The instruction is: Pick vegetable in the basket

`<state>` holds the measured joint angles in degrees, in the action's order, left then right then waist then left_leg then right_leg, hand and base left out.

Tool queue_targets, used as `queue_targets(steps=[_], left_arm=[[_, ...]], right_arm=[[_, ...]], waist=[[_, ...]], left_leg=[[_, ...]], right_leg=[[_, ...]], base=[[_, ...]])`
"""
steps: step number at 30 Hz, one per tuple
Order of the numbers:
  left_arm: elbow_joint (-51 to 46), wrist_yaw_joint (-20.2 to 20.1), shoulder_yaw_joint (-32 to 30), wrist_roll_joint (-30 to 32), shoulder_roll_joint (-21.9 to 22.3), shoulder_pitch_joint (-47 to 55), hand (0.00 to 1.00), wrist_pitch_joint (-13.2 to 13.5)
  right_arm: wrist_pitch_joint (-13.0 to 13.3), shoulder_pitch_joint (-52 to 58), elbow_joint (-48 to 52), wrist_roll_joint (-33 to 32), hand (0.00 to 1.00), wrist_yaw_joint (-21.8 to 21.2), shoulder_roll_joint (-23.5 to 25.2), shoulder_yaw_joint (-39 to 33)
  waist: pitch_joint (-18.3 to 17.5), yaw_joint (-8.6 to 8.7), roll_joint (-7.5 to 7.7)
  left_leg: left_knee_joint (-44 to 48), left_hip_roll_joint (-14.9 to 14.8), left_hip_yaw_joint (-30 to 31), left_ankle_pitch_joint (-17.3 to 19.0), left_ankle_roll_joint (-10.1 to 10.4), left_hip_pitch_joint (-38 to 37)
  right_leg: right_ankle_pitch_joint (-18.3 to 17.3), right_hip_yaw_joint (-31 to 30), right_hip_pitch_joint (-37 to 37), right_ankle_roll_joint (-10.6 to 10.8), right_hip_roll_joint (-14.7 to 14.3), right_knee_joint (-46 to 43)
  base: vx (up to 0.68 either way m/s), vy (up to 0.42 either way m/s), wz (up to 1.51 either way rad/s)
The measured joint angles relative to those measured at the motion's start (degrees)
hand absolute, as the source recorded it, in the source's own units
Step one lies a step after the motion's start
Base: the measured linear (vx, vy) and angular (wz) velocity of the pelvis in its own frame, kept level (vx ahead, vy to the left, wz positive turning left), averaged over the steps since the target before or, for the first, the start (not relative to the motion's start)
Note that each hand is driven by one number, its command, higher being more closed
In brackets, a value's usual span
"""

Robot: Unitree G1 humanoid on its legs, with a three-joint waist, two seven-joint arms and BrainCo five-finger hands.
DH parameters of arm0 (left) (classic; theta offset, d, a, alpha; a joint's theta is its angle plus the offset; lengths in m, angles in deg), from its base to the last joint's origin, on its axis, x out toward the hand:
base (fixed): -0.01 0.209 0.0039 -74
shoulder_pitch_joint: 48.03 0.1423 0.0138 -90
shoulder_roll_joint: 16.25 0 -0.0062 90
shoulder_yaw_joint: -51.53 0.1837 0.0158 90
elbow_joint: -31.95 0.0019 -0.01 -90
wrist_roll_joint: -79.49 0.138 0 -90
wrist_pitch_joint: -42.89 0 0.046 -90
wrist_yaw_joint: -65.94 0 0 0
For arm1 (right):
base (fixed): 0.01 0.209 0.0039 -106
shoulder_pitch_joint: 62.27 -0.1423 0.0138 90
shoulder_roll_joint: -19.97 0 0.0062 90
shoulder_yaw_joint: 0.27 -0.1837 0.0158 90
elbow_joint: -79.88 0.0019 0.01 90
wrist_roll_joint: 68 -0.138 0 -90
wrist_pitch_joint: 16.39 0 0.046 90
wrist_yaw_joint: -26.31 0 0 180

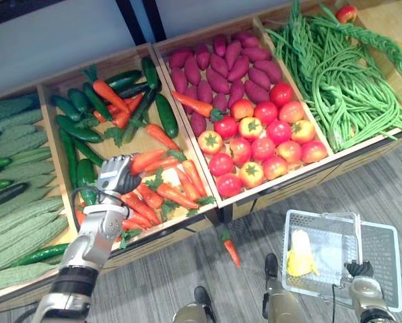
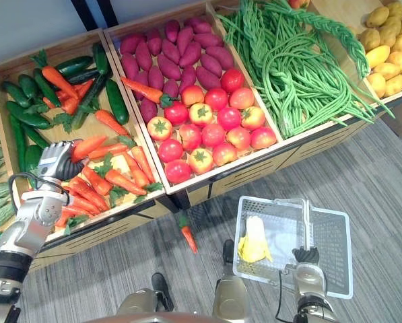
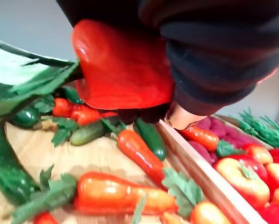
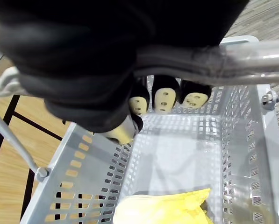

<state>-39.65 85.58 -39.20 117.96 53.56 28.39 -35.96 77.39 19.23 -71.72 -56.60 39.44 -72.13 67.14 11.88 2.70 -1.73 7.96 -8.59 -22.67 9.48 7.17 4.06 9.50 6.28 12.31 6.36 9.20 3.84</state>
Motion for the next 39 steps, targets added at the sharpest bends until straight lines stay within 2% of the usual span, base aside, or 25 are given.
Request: queue_targets(steps=[10,16,19,22,27,30,34,39], left_arm=[[-5.83,0.04,-2.22,-0.01,-0.11,0.73,1.0,0.3],[-12.62,-0.22,-1.6,-0.02,-0.55,2.75,1.0,3.3],[-15.93,-0.8,0.4,-0.13,-2.56,3.9,1.0,4.8],[-17.75,-2.06,2.75,-0.16,-2.8,4.87,1.0,6.75],[-18.99,-2.6,4.6,-2.33,-2.97,4.96,1.0,8.25],[-20.53,-3.85,7.11,-2.52,-3.96,5.07,1.0,9.65],[-22.12,-5.06,10.24,-4.66,-5.16,5.0,1.0,10.85],[-23.58,-6.79,18.84,-6.91,-5.99,4.27,1.0,11.64]], right_arm=[[-0.12,2.15,0.04,0.07,1.0,-1.25,0.0,0.1],[-0.11,3.38,2.59,4.22,1.0,-1.95,-0.74,2.5],[0.04,3.12,5.11,7.2,1.0,-3.35,-3.84,6.39],[1.05,3.03,9.14,10.74,1.0,-4.94,-9.14,10.94],[2.43,2.31,13.2,11.24,1.0,-6.45,-14.07,16.8],[2.97,0.83,15.68,11.45,1.0,-8.58,-17.28,21.89],[4.76,-0.84,18.2,12.99,1.0,-9.72,-20.21,25.98],[5.36,-1.66,22.75,12.97,1.0,-11.56,-22.82,31.59]], waist=[[-2.82,0.04,0.59],[-4.66,0.25,1.09],[-4.97,0.2,1.75],[-4.98,0.32,1.82],[-5.26,0.54,2.34],[-5.2,1.53,2.44],[-5.14,1.85,2.6],[-5.14,1.75,2.6]], left_leg=[[-2.38,0.68,-0.03,-0.95,-0.03,-2.32],[-3.02,1.0,-0.83,-0.91,0.0,-3.35],[-2.91,1.11,-2.87,-0.72,0.16,-3.99],[-1.29,0.89,-5.58,0.96,0.11,-5.2],[3.29,-0.22,-10.15,4.35,0.3,-5.68],[4.76,-0.36,-12.65,5.67,0.22,-6.88],[7.36,-0.95,-15.87,7.81,0.36,-7.34],[10.29,-2.81,-20.34,10.52,0.89,-9.48]], right_leg=[[0.18,0.25,-1.93,0.19,0.19,1.17],[0.57,-0.86,-2.5,0.44,0.19,2.05],[1.09,-3.35,-1.76,0.54,-0.08,2.07],[1.73,-6.87,-1.51,0.71,-0.71,2.07],[2.75,-12.26,-0.43,1.19,-1.87,2.07],[3.3,-15.0,-0.36,1.43,-2.37,2.07],[4.13,-18.45,0.53,1.8,-3.19,2.09],[4.63,-22.36,0.25,1.81,-4.93,2.1]], base=[[-0.01,-0.008,0.0],[-0.01,-0.019,-0.08],[-0.04,-0.028,-0.37],[-0.06,-0.024,-0.5],[-0.08,-0.027,-0.55],[-0.06,-0.017,-0.51],[-0.06,-0.01,-0.5],[-0.03,-0.025,-0.47]])
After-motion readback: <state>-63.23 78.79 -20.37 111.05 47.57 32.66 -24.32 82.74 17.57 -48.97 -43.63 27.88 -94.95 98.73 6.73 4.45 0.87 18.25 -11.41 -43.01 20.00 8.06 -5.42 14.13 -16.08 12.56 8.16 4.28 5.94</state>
